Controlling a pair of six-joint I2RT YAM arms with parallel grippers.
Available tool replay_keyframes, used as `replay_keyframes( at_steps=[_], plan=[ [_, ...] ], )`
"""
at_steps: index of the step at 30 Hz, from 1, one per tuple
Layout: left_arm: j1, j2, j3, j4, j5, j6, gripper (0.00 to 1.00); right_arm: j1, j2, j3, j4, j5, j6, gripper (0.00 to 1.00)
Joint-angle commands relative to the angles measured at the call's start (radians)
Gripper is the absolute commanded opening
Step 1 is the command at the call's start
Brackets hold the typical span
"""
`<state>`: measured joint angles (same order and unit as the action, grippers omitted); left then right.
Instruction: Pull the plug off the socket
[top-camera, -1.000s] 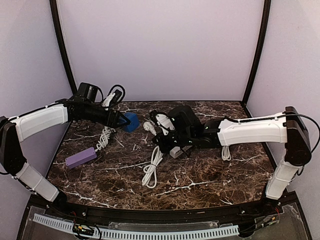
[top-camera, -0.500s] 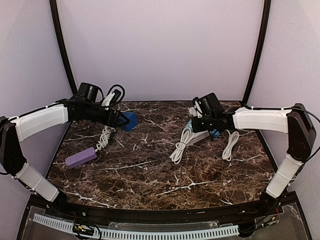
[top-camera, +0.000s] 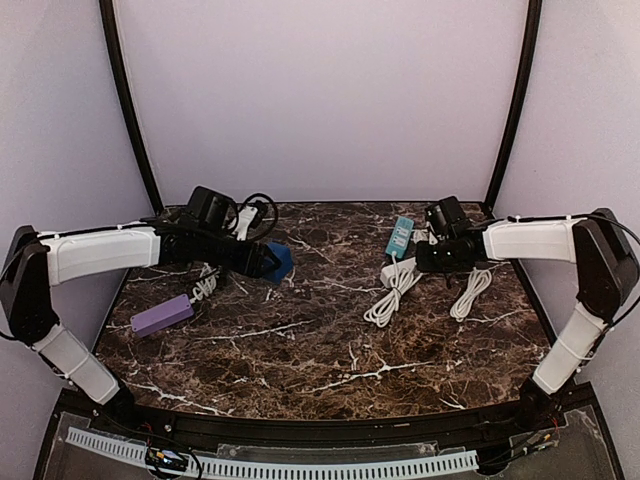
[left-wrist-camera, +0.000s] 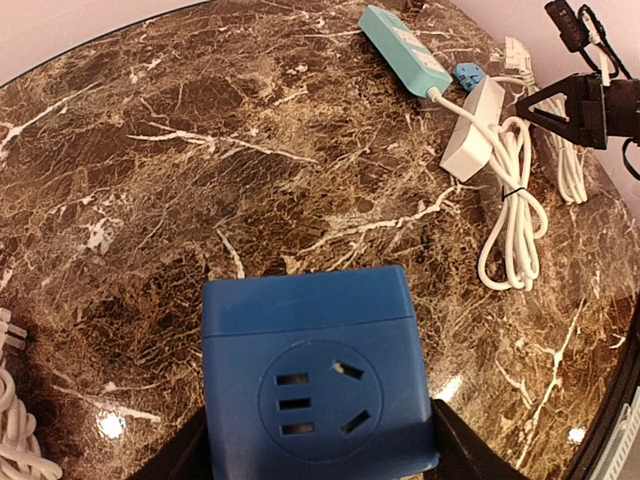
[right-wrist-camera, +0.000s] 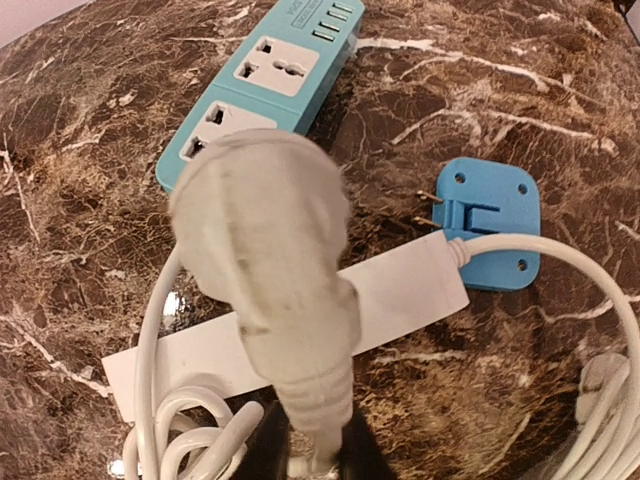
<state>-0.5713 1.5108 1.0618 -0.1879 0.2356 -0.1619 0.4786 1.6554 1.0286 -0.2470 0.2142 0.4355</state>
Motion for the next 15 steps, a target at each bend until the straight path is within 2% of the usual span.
replay_keyframes(
  at_steps=[1, 3, 4, 6, 9, 12, 14, 15],
  plan=[
    [-0.027, 0.05, 0.004, 0.058, -0.11, 0.008, 0.17, 0.003, 0.009, -0.031, -0.003, -0.043, 0.066, 0.38],
    [-0.029, 0.074, 0.008, 0.057, -0.118, 0.013, 0.19, 0.002, -0.005, -0.046, 0.011, -0.049, 0.07, 0.6],
    [-0.03, 0.088, 0.008, 0.058, -0.118, 0.011, 0.21, 0.004, -0.015, -0.056, 0.022, -0.052, 0.066, 0.68],
    [-0.032, 0.11, 0.005, 0.068, -0.12, 0.007, 0.26, 0.004, -0.034, -0.067, 0.038, -0.056, 0.053, 0.76],
    [-0.036, 0.142, 0.008, 0.078, -0.133, 0.002, 0.34, 0.008, -0.058, -0.069, 0.043, -0.047, 0.033, 0.82],
    [-0.038, 0.169, 0.014, 0.082, -0.139, -0.001, 0.4, 0.012, -0.08, -0.071, 0.043, -0.03, 0.022, 0.84],
    [-0.038, 0.18, 0.015, 0.09, -0.137, -0.005, 0.49, 0.013, -0.095, -0.079, 0.044, -0.015, 0.017, 0.85],
    [-0.038, 0.184, 0.015, 0.094, -0.133, -0.007, 0.56, 0.014, -0.101, -0.081, 0.045, -0.01, 0.015, 0.85]
  ],
)
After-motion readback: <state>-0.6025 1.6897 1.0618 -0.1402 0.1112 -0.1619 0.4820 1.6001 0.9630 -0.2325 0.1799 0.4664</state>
